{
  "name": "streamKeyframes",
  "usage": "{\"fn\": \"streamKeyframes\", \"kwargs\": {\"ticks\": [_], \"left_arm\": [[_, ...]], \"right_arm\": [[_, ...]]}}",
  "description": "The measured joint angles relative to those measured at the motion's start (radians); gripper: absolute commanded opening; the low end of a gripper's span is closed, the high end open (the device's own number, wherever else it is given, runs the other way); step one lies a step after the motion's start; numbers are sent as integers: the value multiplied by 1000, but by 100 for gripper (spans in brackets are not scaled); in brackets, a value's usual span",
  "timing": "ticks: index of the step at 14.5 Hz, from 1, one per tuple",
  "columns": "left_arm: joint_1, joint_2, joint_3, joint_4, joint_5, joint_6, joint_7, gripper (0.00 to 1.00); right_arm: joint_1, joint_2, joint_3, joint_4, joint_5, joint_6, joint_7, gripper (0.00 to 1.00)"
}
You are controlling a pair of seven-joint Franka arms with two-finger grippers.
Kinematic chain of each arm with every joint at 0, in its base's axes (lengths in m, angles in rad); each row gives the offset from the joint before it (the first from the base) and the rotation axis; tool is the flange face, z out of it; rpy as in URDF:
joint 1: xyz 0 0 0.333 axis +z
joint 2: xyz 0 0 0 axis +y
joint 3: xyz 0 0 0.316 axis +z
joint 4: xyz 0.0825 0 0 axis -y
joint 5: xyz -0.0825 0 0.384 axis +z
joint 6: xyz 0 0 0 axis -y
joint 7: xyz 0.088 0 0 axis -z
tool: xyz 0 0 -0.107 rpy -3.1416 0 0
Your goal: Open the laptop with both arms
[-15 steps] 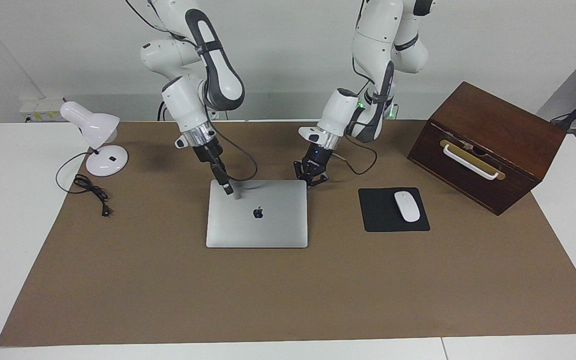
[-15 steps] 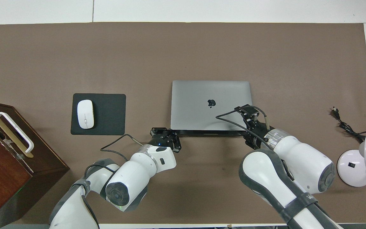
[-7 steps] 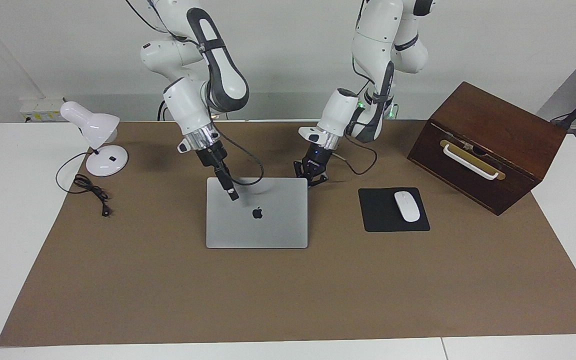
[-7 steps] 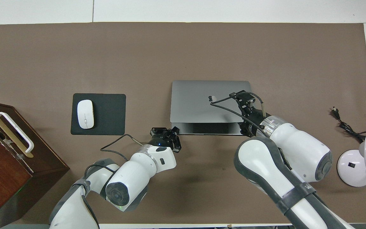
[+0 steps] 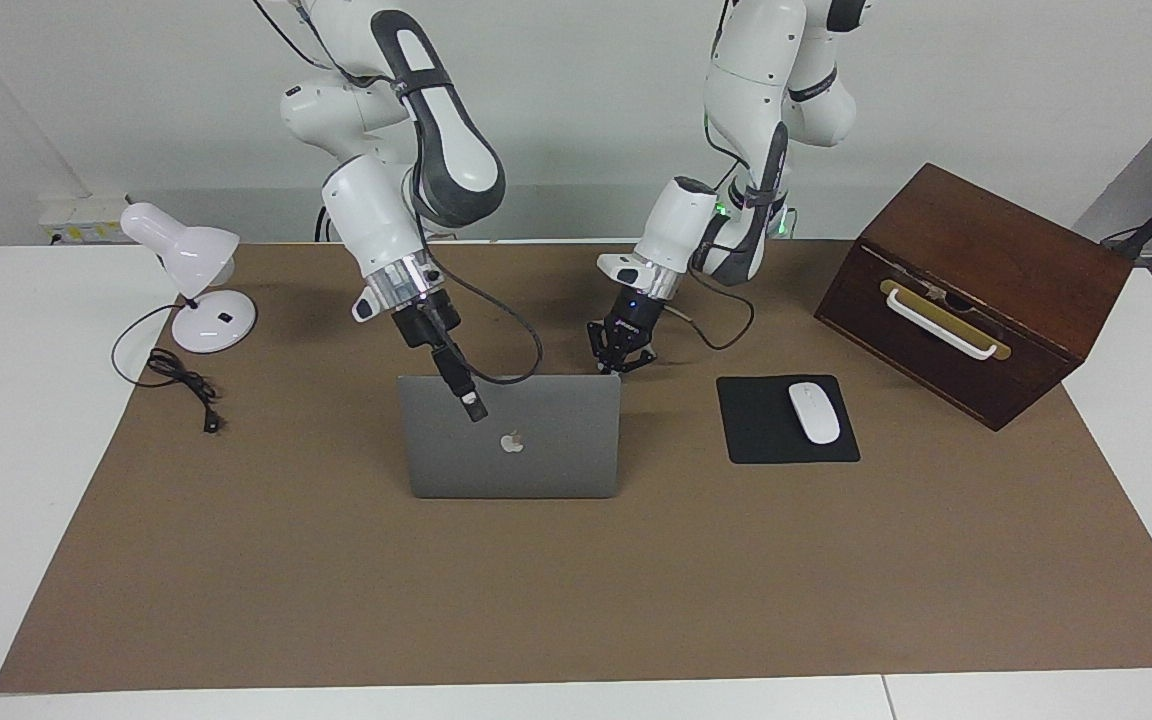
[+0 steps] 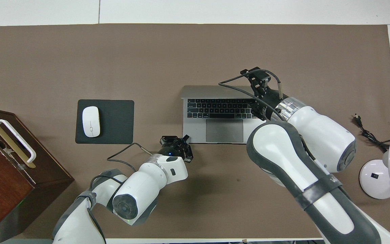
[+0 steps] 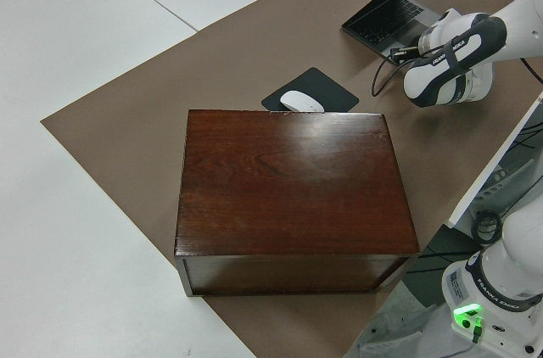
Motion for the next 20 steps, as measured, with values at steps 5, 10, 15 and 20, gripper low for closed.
{"fn": "streamKeyframes", "kwargs": {"ticks": [5,10,15,20], "left_arm": [[0,0,0,0,0,1,3,0],[0,0,0,0,0,1,4,0],[0,1,0,0,0,1,4,0],[0,5,6,8,-1,1,3,0]], "right_arm": [[-36,46,0,131,0,0,-24,100],[-63,80,0,202,0,-13,-25,100],[-53,81,7,213,0,-24,-13,100],[45,38,11,237,1,-14,215,100]]}}
